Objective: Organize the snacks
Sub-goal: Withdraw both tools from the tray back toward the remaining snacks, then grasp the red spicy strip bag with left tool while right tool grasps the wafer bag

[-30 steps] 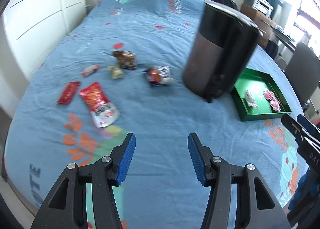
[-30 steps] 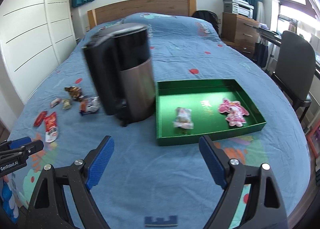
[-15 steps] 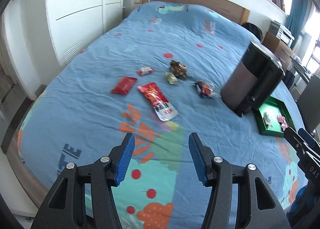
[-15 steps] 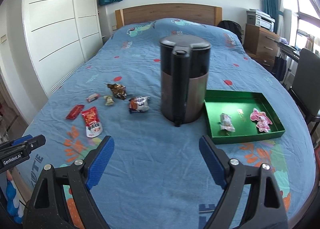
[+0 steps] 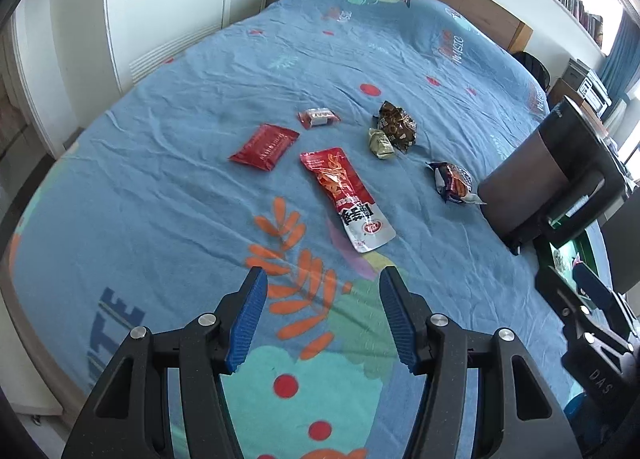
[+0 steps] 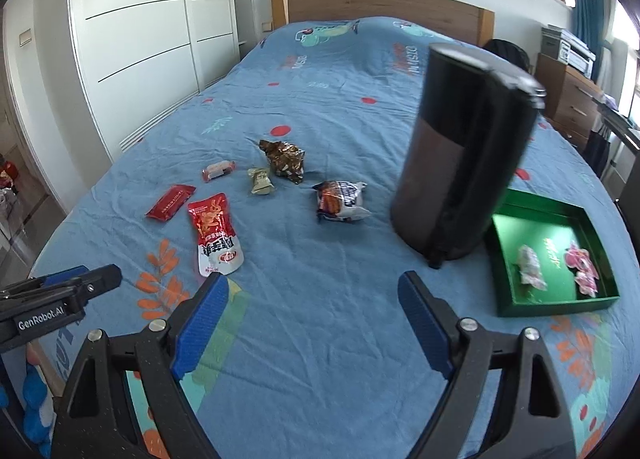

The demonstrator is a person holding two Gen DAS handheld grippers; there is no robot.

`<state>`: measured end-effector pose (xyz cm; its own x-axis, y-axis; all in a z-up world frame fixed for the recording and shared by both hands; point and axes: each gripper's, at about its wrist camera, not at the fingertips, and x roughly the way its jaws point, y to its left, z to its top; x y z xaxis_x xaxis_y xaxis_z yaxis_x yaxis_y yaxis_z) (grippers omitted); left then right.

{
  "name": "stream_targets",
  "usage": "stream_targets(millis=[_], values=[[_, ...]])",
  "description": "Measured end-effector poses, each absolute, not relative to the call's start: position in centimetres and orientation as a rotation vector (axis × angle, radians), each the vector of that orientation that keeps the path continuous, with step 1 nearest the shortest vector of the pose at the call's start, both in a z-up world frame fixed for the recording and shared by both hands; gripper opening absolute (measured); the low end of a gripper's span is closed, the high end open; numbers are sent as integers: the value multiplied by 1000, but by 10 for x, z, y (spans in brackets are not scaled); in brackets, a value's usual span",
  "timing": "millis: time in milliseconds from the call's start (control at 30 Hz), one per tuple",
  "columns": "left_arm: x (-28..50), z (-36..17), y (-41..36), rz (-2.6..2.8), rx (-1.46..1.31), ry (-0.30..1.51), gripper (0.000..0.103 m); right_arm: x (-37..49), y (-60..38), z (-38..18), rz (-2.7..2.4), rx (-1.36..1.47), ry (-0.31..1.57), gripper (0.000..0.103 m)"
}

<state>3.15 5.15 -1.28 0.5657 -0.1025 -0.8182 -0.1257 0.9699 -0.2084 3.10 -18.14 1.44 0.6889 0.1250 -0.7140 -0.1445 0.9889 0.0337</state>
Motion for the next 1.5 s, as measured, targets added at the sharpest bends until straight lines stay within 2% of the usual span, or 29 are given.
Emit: stream_targets(millis=[767, 1067, 1500], values=[[165, -97, 22, 10, -327, 1084, 54, 188, -174, -57, 153, 26, 909, 103], [190, -123, 22, 69, -339, 1112, 56, 231, -174, -89, 121, -15, 954, 103], [196, -135, 5, 136, -257, 1081, 56, 255, -185, -121, 114, 16, 992, 103]])
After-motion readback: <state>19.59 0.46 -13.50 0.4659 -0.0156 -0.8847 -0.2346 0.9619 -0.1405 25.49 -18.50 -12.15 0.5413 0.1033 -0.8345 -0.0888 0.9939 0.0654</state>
